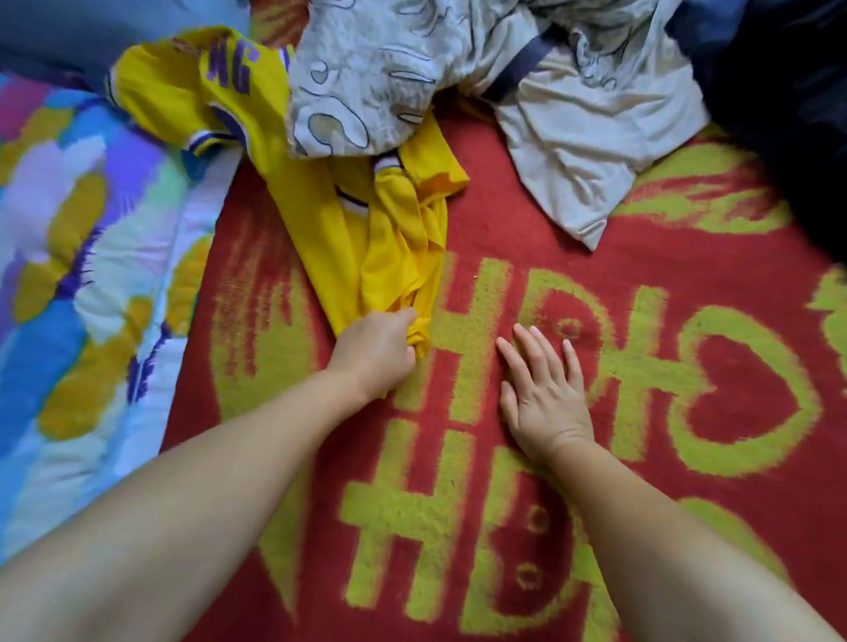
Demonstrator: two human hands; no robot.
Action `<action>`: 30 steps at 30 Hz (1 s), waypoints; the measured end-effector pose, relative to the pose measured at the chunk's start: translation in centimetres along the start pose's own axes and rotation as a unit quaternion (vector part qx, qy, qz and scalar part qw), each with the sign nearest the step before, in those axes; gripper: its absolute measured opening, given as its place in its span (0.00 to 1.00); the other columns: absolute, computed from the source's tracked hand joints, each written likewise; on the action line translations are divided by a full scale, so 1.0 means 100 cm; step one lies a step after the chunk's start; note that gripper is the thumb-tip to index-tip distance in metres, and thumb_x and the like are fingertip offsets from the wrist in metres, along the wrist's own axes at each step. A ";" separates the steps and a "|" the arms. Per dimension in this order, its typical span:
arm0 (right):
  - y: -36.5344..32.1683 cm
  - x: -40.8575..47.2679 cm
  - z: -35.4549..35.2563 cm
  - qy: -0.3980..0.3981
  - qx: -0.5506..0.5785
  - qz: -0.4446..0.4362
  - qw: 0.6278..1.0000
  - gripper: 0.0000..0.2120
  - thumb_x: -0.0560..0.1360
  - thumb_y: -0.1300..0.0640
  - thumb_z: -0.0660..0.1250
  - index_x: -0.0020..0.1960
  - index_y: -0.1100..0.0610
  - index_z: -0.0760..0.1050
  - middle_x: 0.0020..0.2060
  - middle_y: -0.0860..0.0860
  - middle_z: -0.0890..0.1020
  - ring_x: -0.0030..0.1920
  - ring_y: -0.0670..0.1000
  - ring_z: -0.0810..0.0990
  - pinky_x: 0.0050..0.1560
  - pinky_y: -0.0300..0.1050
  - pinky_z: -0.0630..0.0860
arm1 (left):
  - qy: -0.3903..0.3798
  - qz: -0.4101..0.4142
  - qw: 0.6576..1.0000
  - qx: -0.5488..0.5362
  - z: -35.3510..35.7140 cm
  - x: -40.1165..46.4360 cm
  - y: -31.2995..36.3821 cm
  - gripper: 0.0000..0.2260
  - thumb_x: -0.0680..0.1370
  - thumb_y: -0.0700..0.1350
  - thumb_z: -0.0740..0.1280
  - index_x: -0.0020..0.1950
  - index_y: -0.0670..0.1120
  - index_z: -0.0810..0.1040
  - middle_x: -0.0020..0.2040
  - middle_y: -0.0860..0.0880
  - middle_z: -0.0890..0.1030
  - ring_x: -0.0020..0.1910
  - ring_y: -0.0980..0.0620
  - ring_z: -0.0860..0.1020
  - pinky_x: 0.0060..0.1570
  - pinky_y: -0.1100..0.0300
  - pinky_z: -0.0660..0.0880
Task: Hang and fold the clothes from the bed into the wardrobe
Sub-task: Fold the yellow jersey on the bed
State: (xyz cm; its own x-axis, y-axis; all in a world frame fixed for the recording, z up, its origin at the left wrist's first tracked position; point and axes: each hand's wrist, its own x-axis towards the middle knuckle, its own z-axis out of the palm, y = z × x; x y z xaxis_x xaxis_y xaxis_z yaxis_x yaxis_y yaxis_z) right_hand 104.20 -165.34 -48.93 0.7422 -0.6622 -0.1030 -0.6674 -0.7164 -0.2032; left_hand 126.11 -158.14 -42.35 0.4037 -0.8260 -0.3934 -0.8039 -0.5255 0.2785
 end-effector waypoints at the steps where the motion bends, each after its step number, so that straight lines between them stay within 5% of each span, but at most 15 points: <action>1: -0.001 0.000 -0.003 -0.028 0.001 0.005 1.000 0.27 0.78 0.47 0.48 0.75 0.52 0.62 0.75 0.53 0.63 0.76 0.51 0.56 0.75 0.55 0.43 | -0.029 0.002 1.000 0.007 0.011 -0.030 -0.002 0.15 0.74 0.42 0.62 0.60 0.45 0.74 0.57 0.40 0.79 0.56 0.37 0.76 0.48 0.49 0.73; 5: -0.005 0.004 -0.031 -0.209 0.004 0.022 0.978 0.28 0.81 0.48 0.52 0.79 0.49 0.47 0.78 0.49 0.47 0.78 0.50 0.43 0.76 0.56 0.41 | -0.085 -0.017 0.996 0.014 0.026 -0.132 -0.011 0.17 0.74 0.44 0.62 0.63 0.48 0.72 0.62 0.46 0.78 0.61 0.42 0.75 0.52 0.51 0.72; 9: -0.035 0.003 -0.102 -0.360 0.109 0.100 0.921 0.24 0.82 0.48 0.52 0.74 0.59 0.62 0.71 0.58 0.68 0.69 0.58 0.69 0.66 0.52 0.68 | -0.052 -0.039 0.997 -0.038 -0.010 -0.172 0.019 0.16 0.74 0.42 0.62 0.62 0.46 0.73 0.59 0.43 0.79 0.59 0.40 0.74 0.50 0.51 0.70; 11: -0.053 -0.009 -0.137 -0.417 0.256 0.158 0.857 0.25 0.82 0.42 0.52 0.69 0.59 0.68 0.58 0.56 0.78 0.55 0.56 0.78 0.53 0.50 0.74 | -0.037 -0.012 0.997 -0.067 -0.031 -0.184 0.052 0.16 0.74 0.41 0.63 0.62 0.44 0.74 0.58 0.42 0.79 0.58 0.40 0.74 0.49 0.51 0.70; 13: -0.068 -0.023 -0.171 -0.427 0.458 0.247 0.739 0.24 0.79 0.36 0.54 0.56 0.56 0.75 0.43 0.51 0.82 0.42 0.51 0.82 0.41 0.48 0.77 | -0.015 0.026 0.995 -0.096 -0.054 -0.194 0.087 0.16 0.73 0.40 0.63 0.60 0.43 0.74 0.57 0.42 0.79 0.58 0.39 0.75 0.49 0.50 0.71; 14: -0.072 -0.029 -0.188 -0.410 0.494 0.261 0.721 0.23 0.78 0.36 0.56 0.49 0.55 0.75 0.36 0.50 0.83 0.35 0.49 0.82 0.36 0.44 0.77 | -0.003 0.052 0.993 -0.105 -0.066 -0.199 0.103 0.15 0.72 0.40 0.63 0.59 0.42 0.74 0.56 0.42 0.79 0.57 0.39 0.75 0.49 0.49 0.72; 15: -0.076 -0.033 -0.205 -0.395 0.490 0.258 0.733 0.20 0.78 0.38 0.60 0.45 0.55 0.75 0.31 0.49 0.81 0.31 0.48 0.81 0.32 0.40 0.76 | 0.007 0.084 0.990 -0.111 -0.076 -0.206 0.118 0.14 0.72 0.40 0.64 0.57 0.42 0.75 0.55 0.42 0.79 0.57 0.39 0.75 0.49 0.49 0.72; 18: -0.074 -0.041 -0.245 -0.309 0.385 0.204 0.845 0.09 0.77 0.54 0.63 0.38 0.54 0.71 0.30 0.51 0.74 0.30 0.49 0.71 0.30 0.41 0.67 | -0.008 0.238 0.969 -0.069 -0.097 -0.228 0.154 0.20 0.73 0.44 0.66 0.65 0.44 0.73 0.58 0.44 0.76 0.60 0.43 0.73 0.51 0.48 0.73; 21: -0.057 -0.046 -0.298 -0.253 0.449 0.211 0.830 0.09 0.77 0.63 0.59 0.40 0.53 0.72 0.30 0.51 0.71 0.29 0.49 0.69 0.31 0.43 0.67 | -0.044 0.320 0.945 -0.046 -0.119 -0.248 0.172 0.29 0.77 0.58 0.64 0.74 0.49 0.63 0.62 0.47 0.74 0.61 0.48 0.72 0.54 0.51 0.73; 26: -0.039 -0.051 -0.402 -0.131 0.505 0.198 0.830 0.09 0.77 0.64 0.58 0.39 0.57 0.72 0.31 0.55 0.74 0.33 0.53 0.74 0.36 0.46 0.73 | 0.172 0.185 0.927 -0.277 -0.169 -0.250 0.166 0.08 0.77 0.46 0.62 0.51 0.44 0.77 0.40 0.50 0.79 0.41 0.46 0.78 0.42 0.52 0.73; 30: -0.040 -0.058 -0.481 -0.099 0.577 0.149 0.797 0.11 0.78 0.60 0.58 0.38 0.58 0.72 0.31 0.55 0.77 0.33 0.53 0.77 0.38 0.45 0.76 | 0.201 0.086 0.925 -0.310 -0.204 -0.230 0.163 0.14 0.77 0.34 0.58 0.58 0.44 0.77 0.44 0.47 0.81 0.39 0.46 0.77 0.40 0.54 0.72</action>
State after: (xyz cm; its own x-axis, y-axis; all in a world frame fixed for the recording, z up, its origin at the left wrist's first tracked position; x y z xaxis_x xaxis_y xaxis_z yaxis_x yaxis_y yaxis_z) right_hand 99.68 -169.17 -0.68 0.6322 -0.6353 -0.4435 -0.4010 0.2215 -0.8889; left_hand 112.60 -151.84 -10.87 0.5232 -0.8518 0.0260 -0.5166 -0.2927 0.8047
